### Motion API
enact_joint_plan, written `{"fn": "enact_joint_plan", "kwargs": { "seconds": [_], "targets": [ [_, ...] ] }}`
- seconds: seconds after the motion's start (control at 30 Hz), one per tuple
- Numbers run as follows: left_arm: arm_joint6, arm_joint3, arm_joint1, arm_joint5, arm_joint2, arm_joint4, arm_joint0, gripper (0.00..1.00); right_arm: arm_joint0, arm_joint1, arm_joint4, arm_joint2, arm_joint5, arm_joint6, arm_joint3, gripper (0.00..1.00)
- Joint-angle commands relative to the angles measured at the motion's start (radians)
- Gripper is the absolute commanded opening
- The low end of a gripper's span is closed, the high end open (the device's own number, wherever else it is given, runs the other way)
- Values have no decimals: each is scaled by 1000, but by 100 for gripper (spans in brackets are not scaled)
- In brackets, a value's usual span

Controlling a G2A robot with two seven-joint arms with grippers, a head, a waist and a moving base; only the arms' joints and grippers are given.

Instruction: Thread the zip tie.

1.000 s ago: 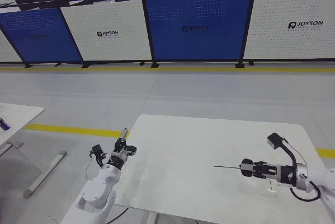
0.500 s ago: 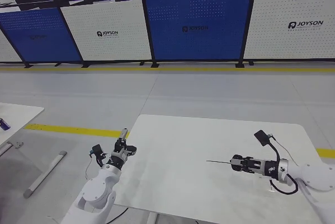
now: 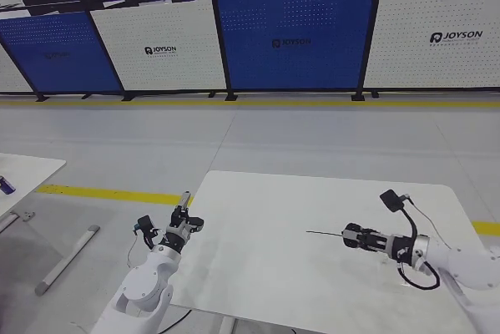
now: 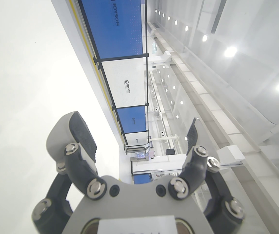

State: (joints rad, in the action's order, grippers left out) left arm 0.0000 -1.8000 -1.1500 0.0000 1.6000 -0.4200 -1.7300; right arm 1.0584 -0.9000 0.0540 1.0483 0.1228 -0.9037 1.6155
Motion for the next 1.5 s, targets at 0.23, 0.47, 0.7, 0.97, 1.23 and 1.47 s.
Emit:
{"fn": "enact_joint_plan", "kwargs": {
  "seconds": [0.23,0.47,0.7,0.97,1.23,1.47],
  "targets": [
    [0,0,0,0,0,0,0,100,-2,1,-75,-13,62,-32,4,0],
    [0,0,0,0,0,0,0,100,-2,1,-75,-13,62,-32,4,0],
    [0,0,0,0,0,0,0,100,-2,1,-75,-13,62,-32,4,0],
    [0,0,0,0,0,0,0,100,1,0,-83,-7,131,-16,-2,0],
    [0,0,0,0,0,0,0,100,9,5,-261,1,217,73,66,0],
    [0,0,0,0,0,0,0,100,9,5,-261,1,217,73,66,0]
  ]
}}
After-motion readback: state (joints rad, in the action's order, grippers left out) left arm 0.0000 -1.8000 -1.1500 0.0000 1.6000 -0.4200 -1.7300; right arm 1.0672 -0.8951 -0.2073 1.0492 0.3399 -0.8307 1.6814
